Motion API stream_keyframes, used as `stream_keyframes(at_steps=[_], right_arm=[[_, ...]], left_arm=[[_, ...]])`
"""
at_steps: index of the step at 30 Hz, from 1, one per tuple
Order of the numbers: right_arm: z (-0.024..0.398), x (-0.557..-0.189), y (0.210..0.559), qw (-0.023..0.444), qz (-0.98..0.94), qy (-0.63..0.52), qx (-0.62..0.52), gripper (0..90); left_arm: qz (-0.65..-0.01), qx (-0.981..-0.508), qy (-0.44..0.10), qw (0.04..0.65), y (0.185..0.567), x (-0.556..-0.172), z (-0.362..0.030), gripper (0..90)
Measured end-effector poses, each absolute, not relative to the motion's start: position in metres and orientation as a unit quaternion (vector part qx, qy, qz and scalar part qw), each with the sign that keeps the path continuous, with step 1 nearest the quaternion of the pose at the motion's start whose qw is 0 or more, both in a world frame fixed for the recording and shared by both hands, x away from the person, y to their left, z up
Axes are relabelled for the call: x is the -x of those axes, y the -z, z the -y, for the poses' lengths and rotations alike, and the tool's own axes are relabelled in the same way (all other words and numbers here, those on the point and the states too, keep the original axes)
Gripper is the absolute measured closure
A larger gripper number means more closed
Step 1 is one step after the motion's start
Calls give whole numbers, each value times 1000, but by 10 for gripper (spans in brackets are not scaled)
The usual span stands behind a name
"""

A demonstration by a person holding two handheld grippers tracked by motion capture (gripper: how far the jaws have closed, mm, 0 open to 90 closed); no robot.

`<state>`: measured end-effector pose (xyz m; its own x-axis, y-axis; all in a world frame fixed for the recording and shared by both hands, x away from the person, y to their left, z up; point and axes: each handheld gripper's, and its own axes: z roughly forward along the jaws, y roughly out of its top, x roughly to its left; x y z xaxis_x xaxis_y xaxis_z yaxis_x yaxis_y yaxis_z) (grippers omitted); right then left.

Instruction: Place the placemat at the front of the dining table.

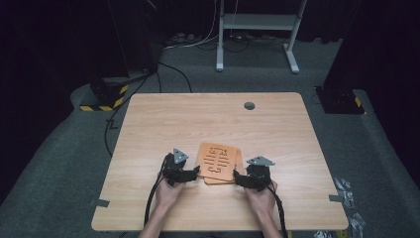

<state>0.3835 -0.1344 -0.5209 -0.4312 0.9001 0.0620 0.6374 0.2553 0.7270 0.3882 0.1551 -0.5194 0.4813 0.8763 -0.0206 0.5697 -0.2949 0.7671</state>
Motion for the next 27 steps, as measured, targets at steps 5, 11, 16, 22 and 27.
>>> stream_keyframes(at_steps=[5,11,16,22,27], right_arm=[[137,-383,522,193,-771,-354,-494,192],[139,-383,522,187,-770,-355,-496,191],[143,-383,519,177,-775,-353,-494,215],[150,-381,509,165,-765,-382,-491,232],[147,-383,502,152,-766,-398,-481,239]], left_arm=[[-466,-775,-213,370,525,-387,-159,243],[-464,-774,-217,372,526,-387,-159,247],[-470,-770,-209,377,526,-388,-159,247],[-473,-770,-204,378,526,-388,-160,250],[-473,-770,-201,378,526,-389,-160,253]])
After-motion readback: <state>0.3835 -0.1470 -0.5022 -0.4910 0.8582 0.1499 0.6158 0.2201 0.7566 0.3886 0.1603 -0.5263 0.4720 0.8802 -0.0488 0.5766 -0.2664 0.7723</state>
